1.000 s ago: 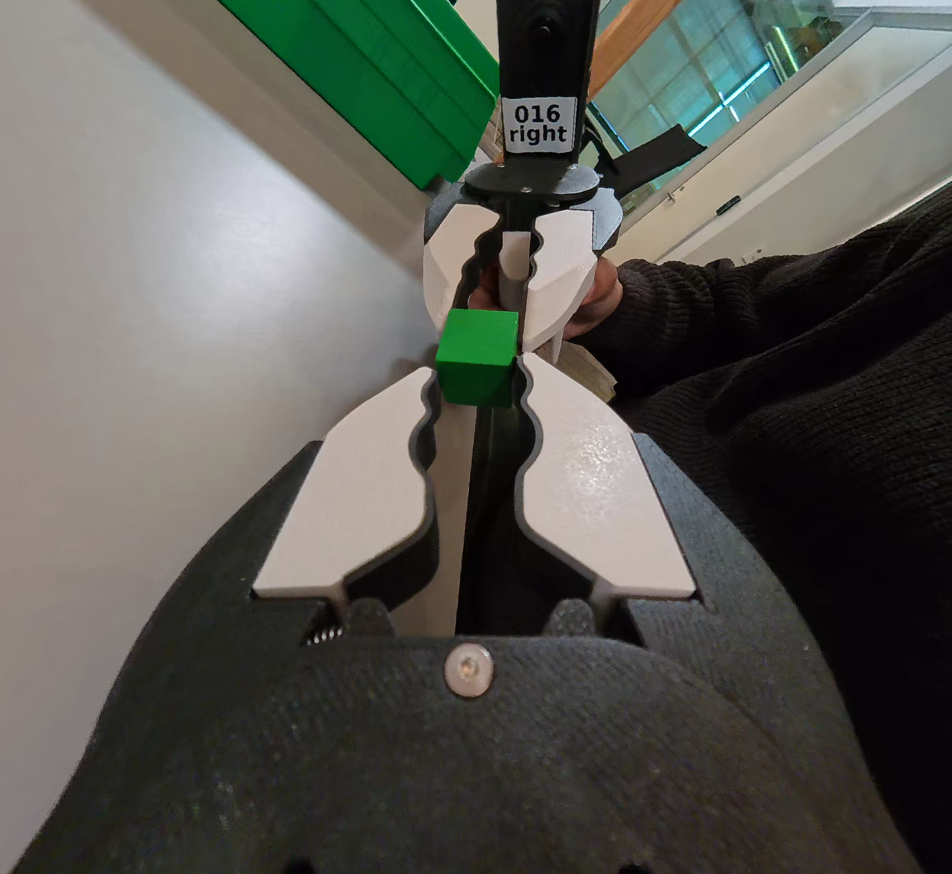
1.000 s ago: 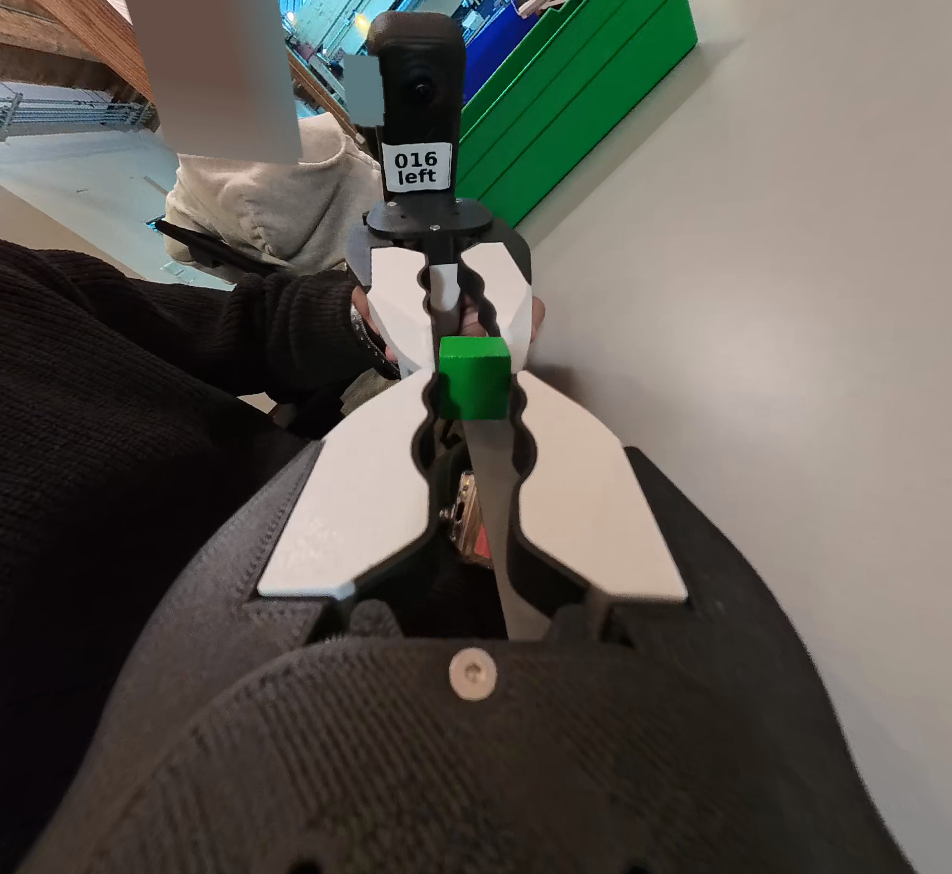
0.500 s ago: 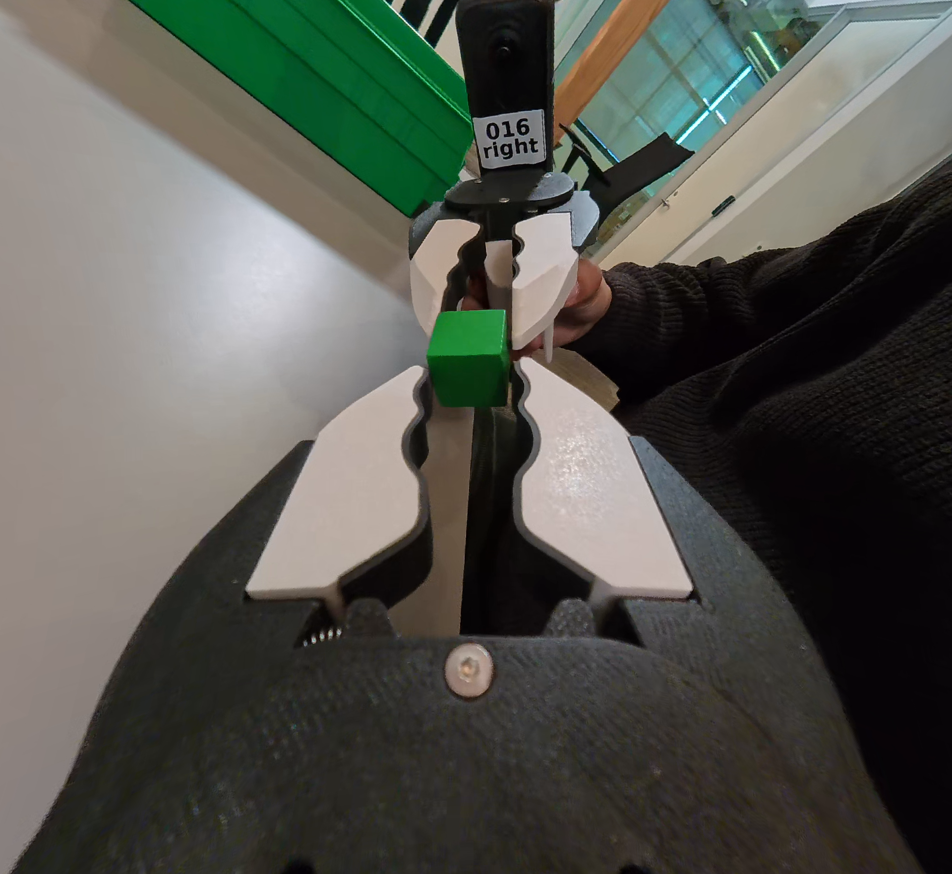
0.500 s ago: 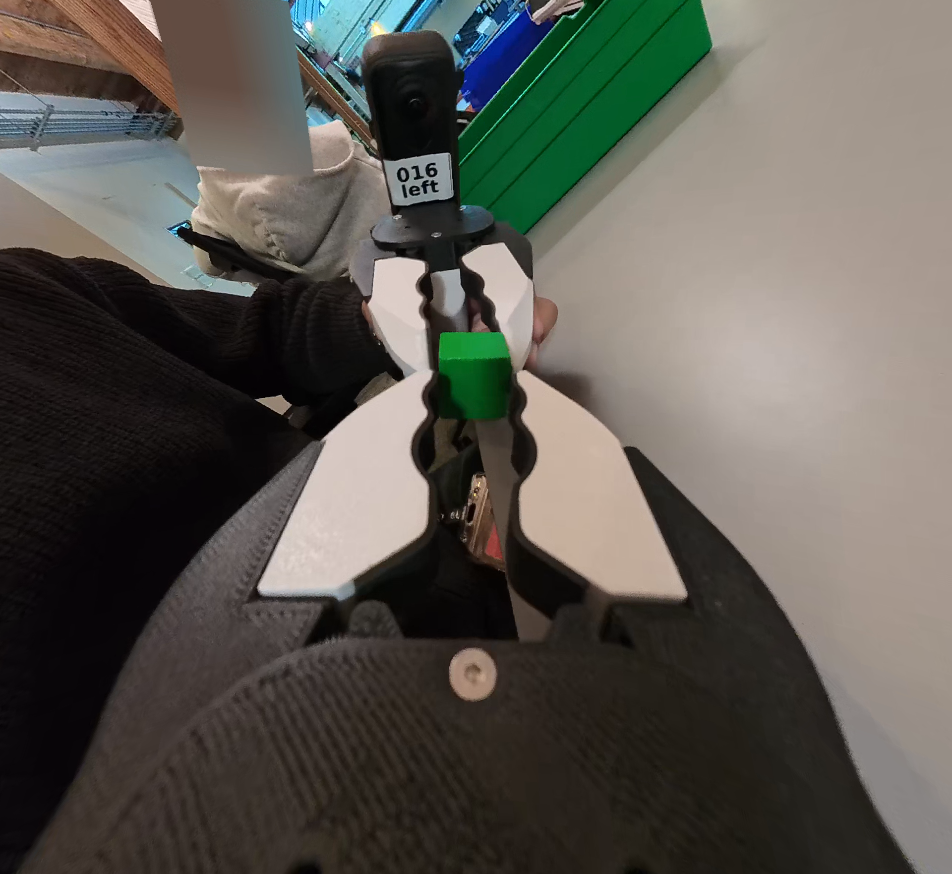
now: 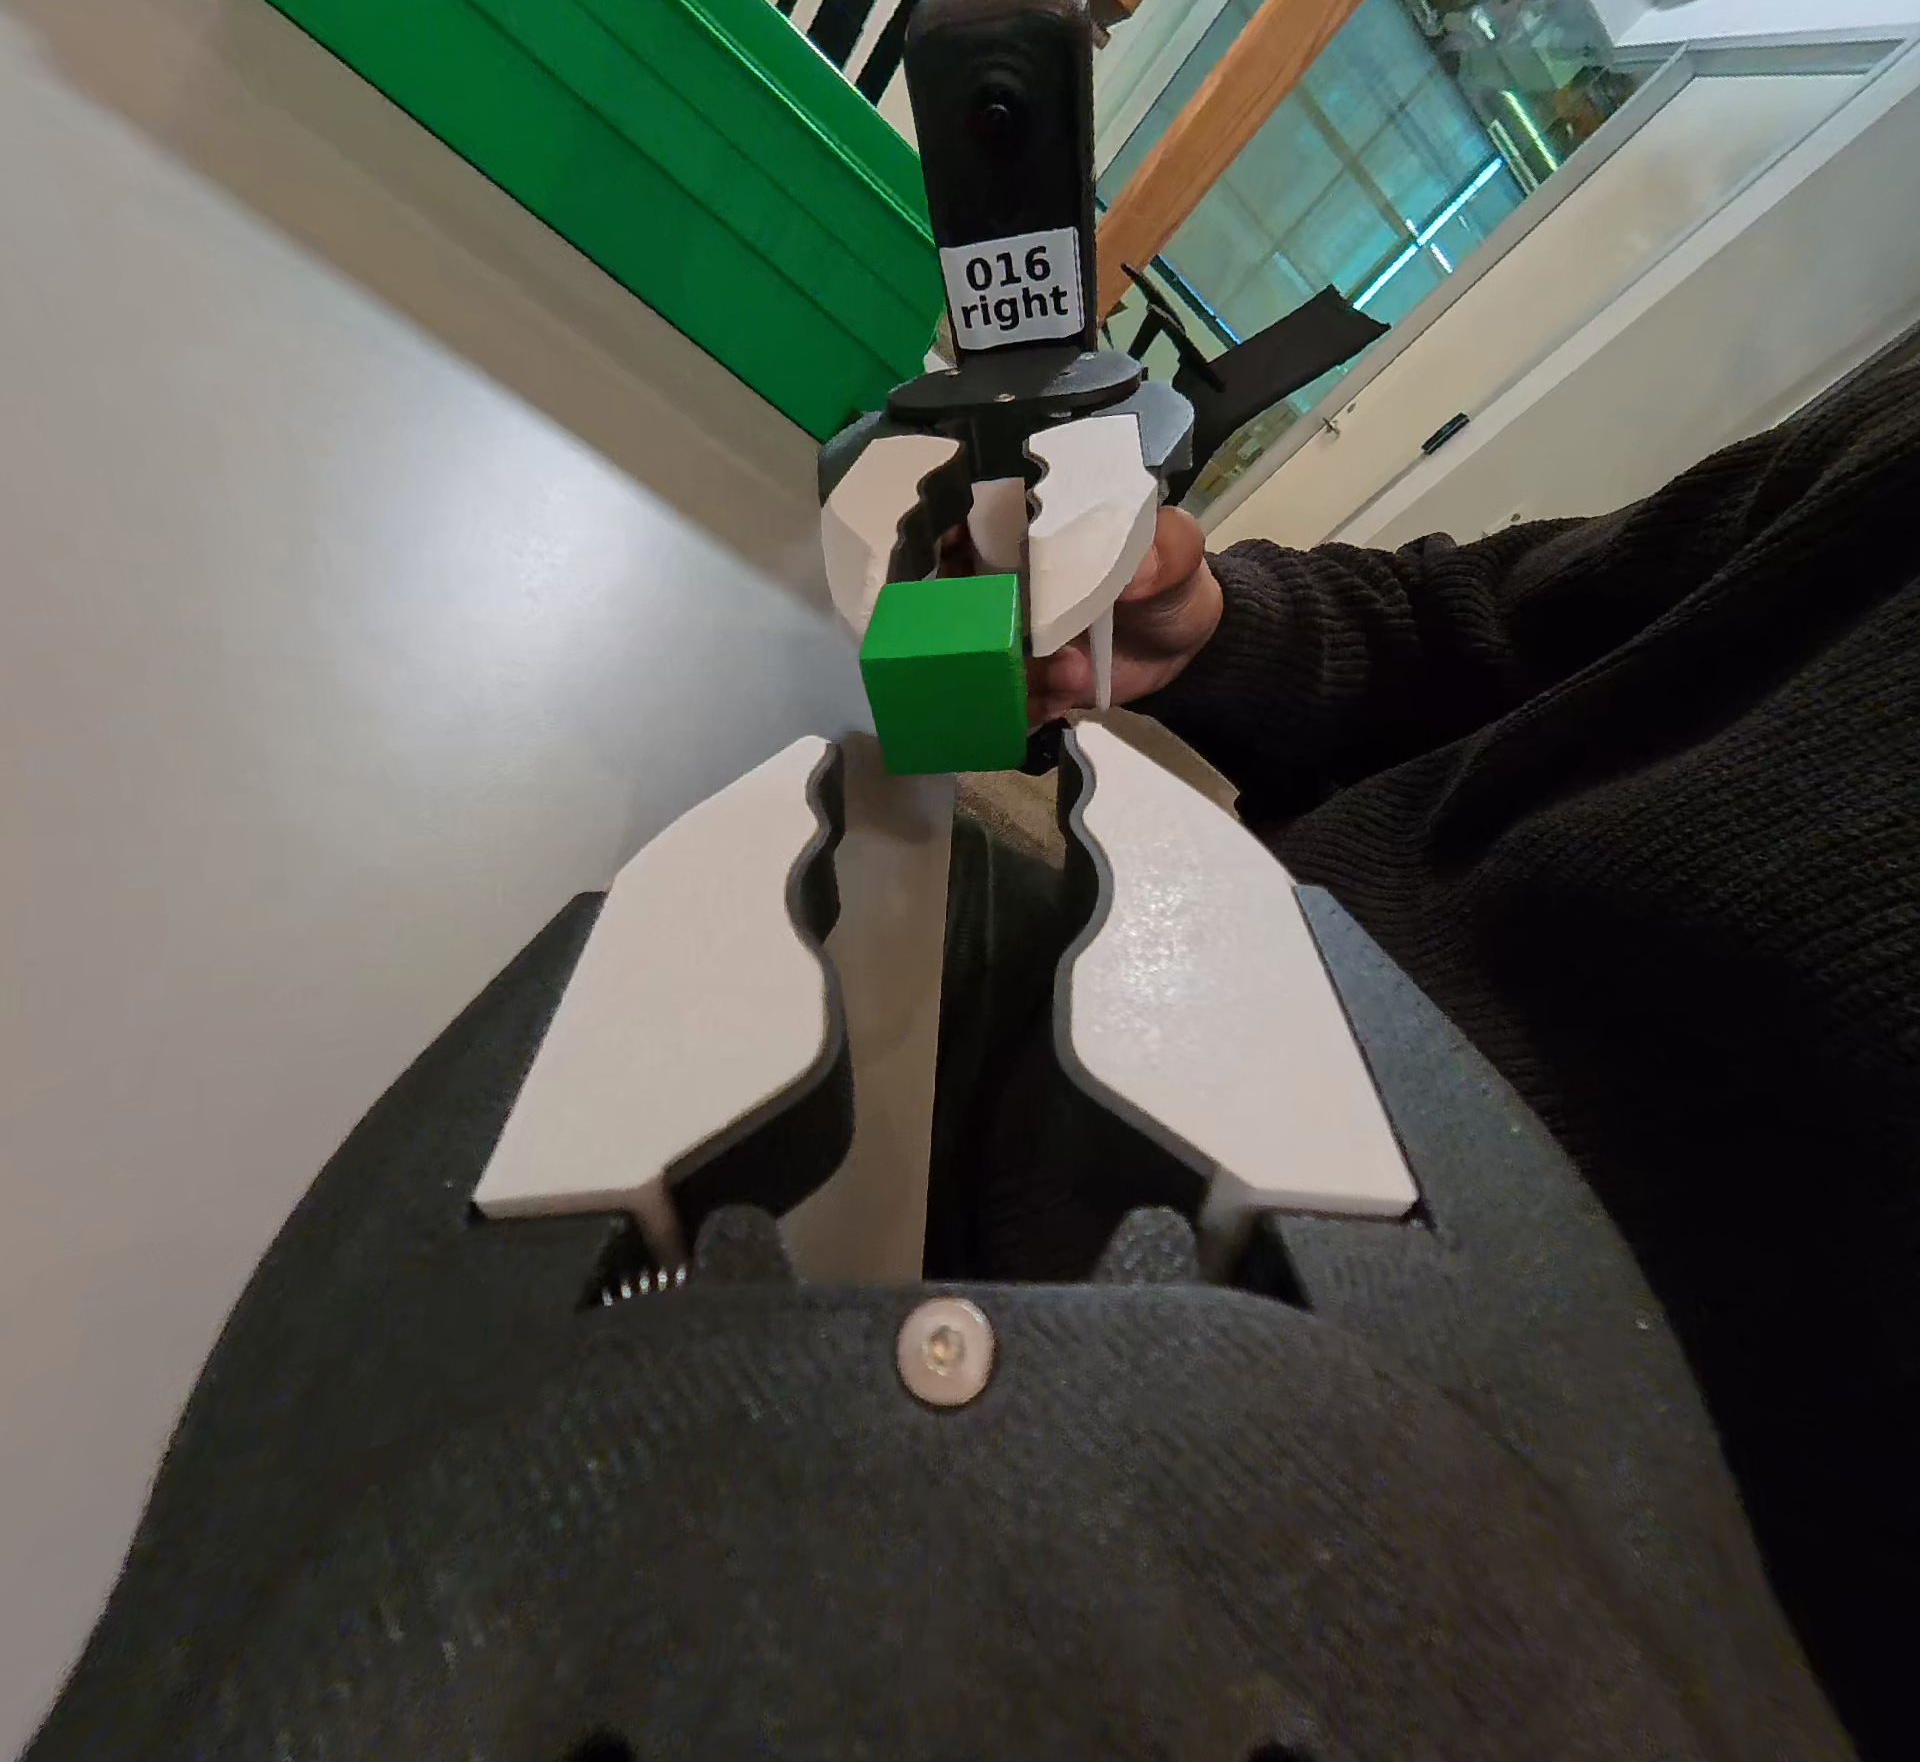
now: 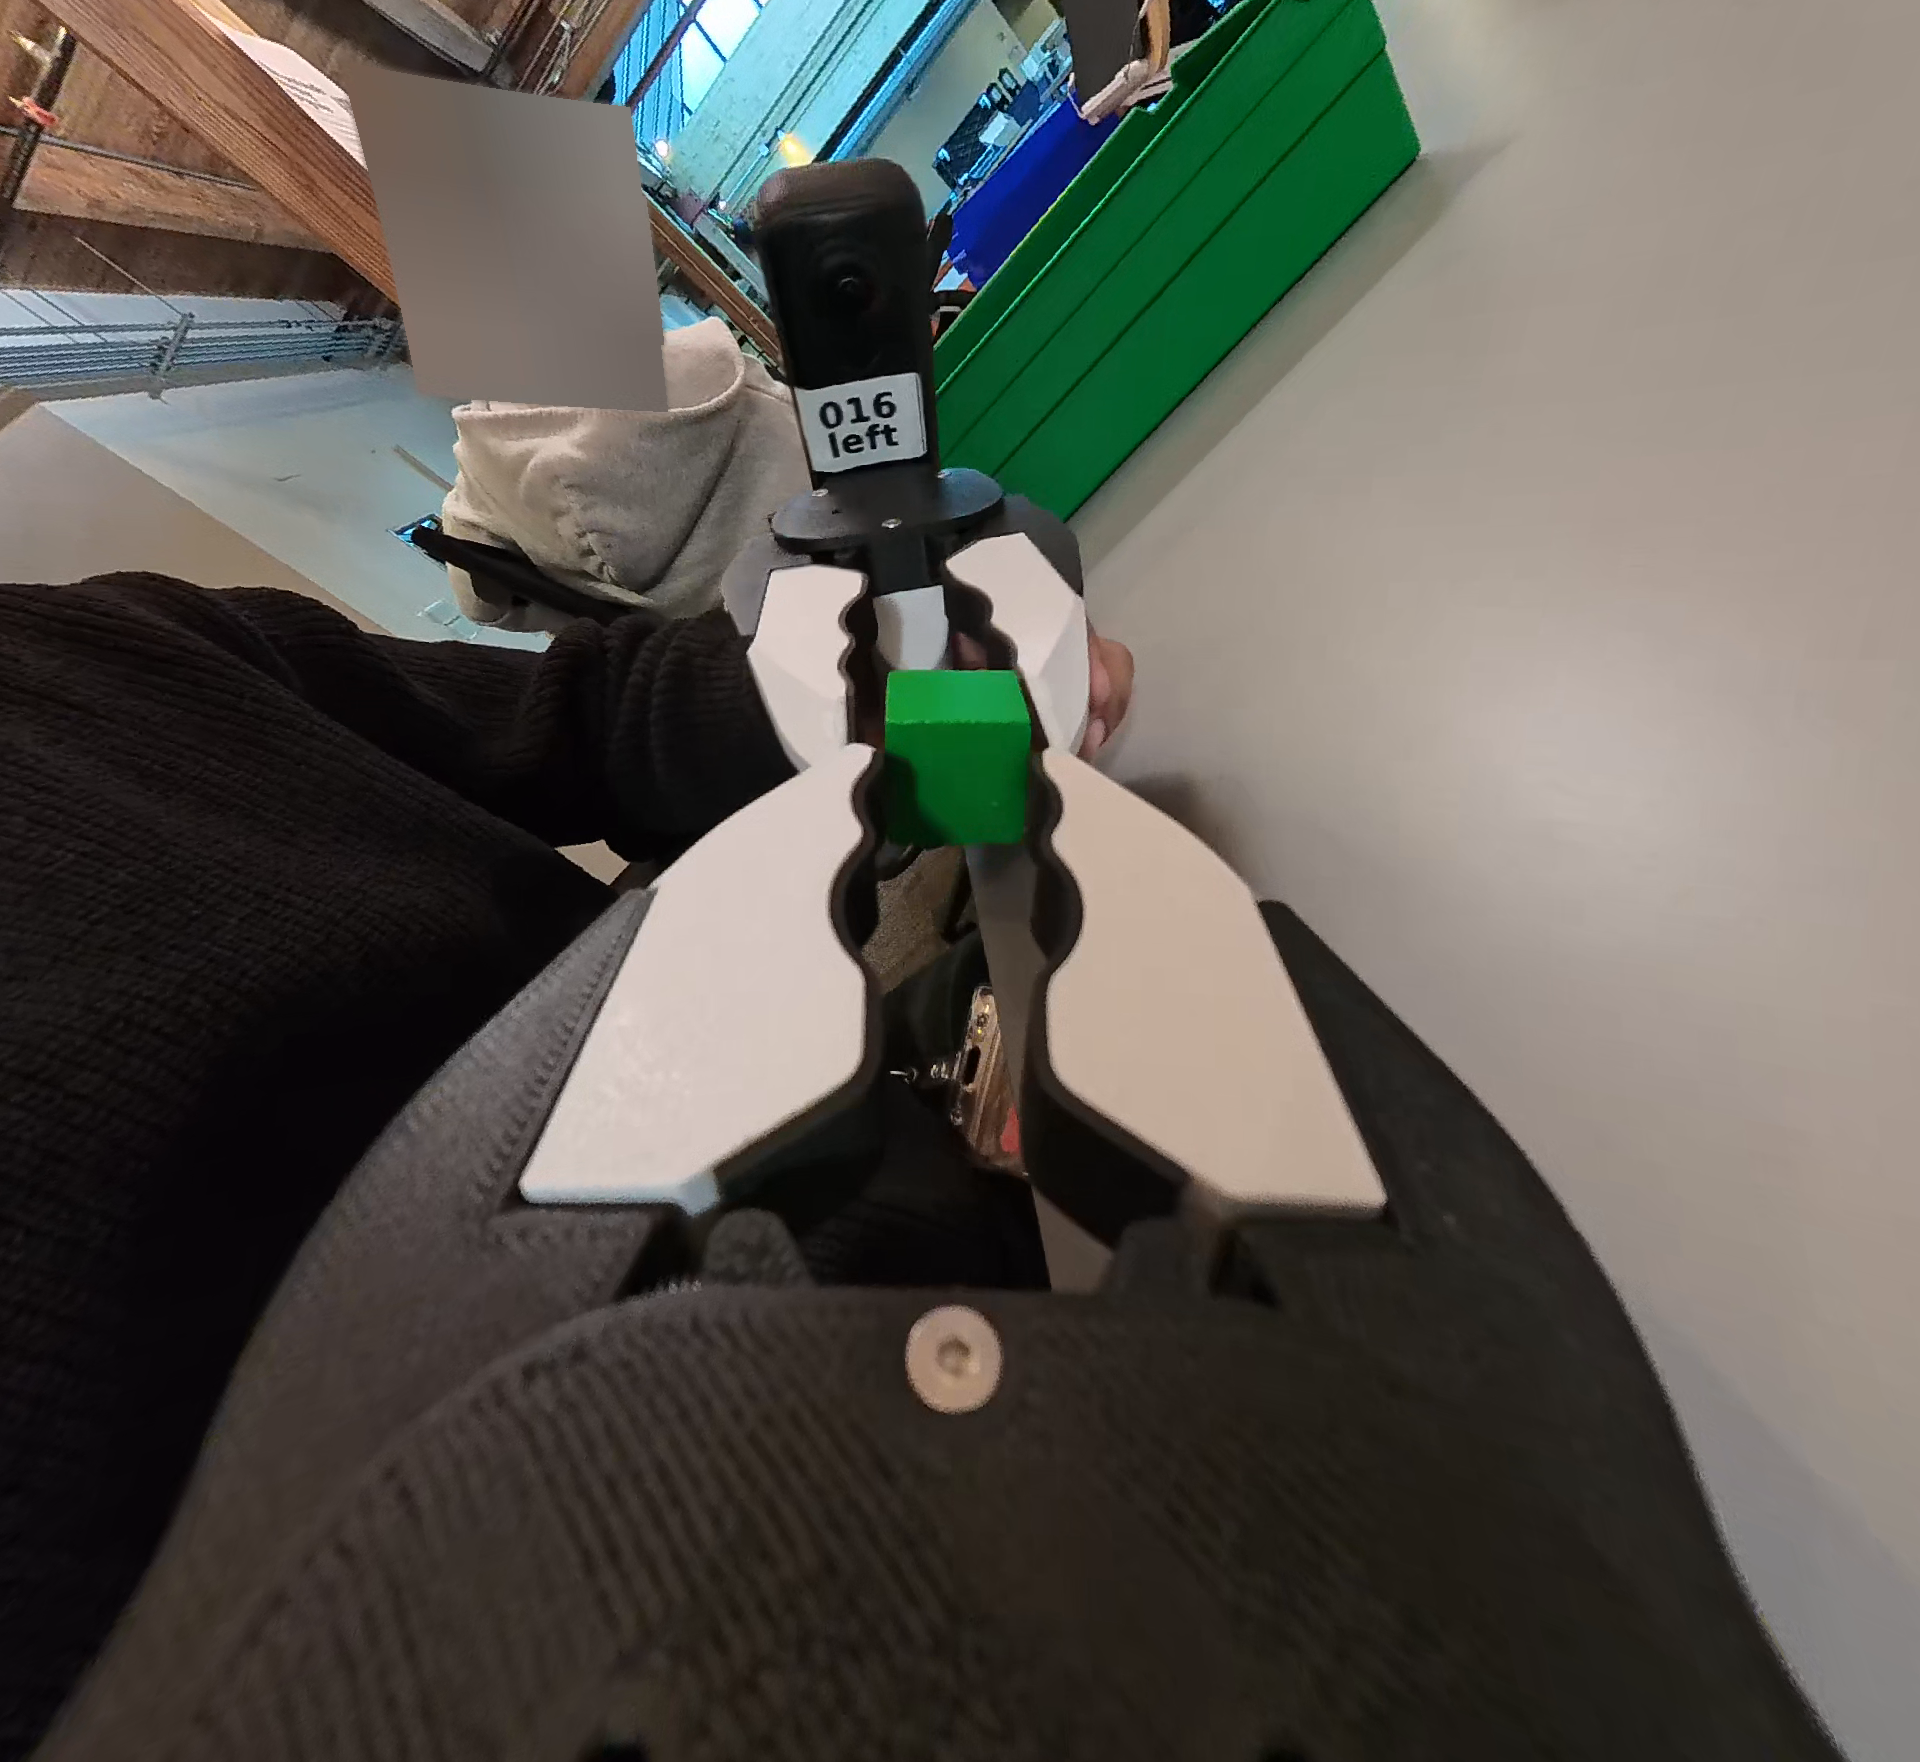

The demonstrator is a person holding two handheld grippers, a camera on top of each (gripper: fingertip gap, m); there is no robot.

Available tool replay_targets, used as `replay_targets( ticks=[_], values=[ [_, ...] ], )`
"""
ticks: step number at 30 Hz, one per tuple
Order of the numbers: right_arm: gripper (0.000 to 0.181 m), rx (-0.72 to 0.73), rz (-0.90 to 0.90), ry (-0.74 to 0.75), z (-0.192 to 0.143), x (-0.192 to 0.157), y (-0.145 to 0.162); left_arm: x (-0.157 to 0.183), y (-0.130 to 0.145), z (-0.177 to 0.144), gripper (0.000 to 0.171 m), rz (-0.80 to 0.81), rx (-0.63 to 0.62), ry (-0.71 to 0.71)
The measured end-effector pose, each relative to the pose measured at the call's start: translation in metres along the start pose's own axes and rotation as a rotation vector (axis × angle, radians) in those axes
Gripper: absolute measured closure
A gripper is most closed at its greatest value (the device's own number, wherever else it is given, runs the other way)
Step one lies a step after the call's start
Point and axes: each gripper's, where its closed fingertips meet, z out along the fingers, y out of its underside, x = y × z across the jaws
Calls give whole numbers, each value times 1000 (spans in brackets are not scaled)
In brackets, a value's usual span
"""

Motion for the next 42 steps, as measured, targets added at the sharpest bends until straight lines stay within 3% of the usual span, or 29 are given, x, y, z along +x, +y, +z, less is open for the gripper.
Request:
replay_targets(
  ticks=[34,37,39,42],
  values=[
    [156,37,-47,9,-7,-2,-11,-1,-3,-2,131,-28,24,14],
    [155,163,-182,63,-33,-15,-57,-1,-5,-3,131,-27,32,11],
    [156,247,-344,173,-74,-24,-102,-3,-6,-4,131,-28,38,3],
    [155,235,-551,444,-153,-17,-155,-6,-6,-3,131,-45,43,-1]
  ],
)
